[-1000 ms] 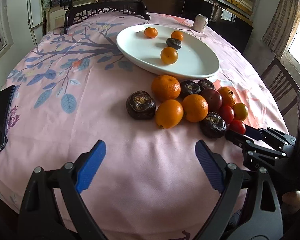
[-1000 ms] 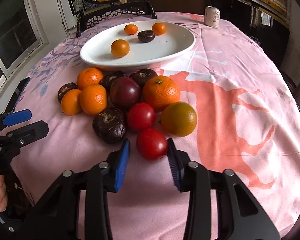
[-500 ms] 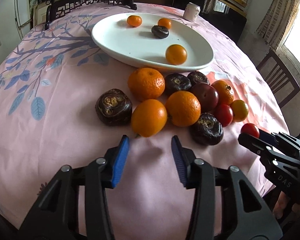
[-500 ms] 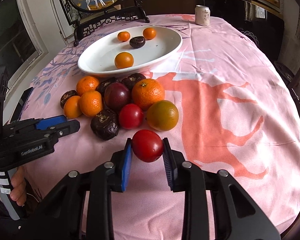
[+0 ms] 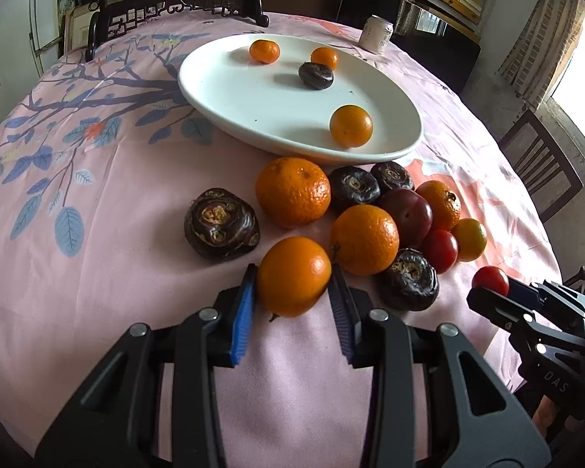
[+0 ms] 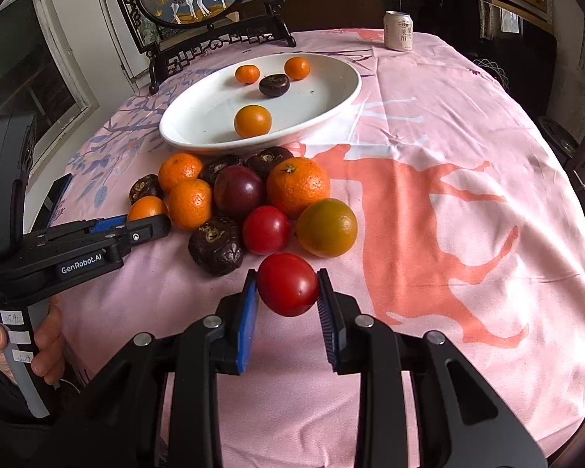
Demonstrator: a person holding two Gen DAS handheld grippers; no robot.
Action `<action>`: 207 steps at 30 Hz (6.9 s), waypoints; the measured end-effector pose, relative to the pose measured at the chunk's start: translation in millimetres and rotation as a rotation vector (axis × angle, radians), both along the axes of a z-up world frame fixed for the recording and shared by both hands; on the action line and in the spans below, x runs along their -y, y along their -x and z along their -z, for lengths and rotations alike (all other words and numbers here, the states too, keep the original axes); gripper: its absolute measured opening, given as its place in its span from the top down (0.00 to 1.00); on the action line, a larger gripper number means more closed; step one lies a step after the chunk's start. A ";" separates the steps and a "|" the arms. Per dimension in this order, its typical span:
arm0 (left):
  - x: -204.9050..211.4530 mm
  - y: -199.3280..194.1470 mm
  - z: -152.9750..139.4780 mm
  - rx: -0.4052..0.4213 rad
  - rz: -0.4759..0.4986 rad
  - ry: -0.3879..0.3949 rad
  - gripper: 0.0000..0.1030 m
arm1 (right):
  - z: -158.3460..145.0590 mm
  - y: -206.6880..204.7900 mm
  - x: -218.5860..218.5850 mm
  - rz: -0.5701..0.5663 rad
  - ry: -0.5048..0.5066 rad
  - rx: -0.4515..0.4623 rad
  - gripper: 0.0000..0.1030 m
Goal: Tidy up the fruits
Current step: 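Release the red tomato onto the plate with the right gripper while the left releases its orange, then grasp a dark red-purple fruit with the right gripper while the left grasps a dark brown fruit, then place the dark fruit on the plate with the right gripper while the left places its dark fruit, then grasp a greenish-orange fruit with the right gripper while the left grasps a mandarin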
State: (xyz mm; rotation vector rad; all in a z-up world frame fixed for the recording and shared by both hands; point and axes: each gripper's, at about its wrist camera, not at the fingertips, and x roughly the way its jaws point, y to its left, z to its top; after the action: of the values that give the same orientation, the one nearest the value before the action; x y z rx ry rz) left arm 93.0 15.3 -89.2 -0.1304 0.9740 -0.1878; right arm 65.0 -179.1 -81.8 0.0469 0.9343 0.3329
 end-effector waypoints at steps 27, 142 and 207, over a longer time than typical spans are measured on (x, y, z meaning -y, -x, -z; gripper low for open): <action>-23.4 -181.2 -63.2 -0.034 -0.077 -0.020 0.64 | -53.8 -183.8 -54.9 -0.103 0.107 0.058 0.71; -33.0 -34.8 -66.9 0.111 -0.081 -0.106 0.58 | -26.2 -21.4 -38.3 -0.088 -0.004 0.048 0.60; -8.4 35.8 -30.4 0.112 -0.057 -0.121 0.03 | 13.4 -33.9 13.6 0.035 0.073 -0.003 0.48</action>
State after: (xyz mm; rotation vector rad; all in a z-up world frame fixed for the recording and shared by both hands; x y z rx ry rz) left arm 57.2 23.7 -58.7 -0.0359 0.8667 -0.0827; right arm 98.9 -192.6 -95.2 -0.0029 0.9467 0.2662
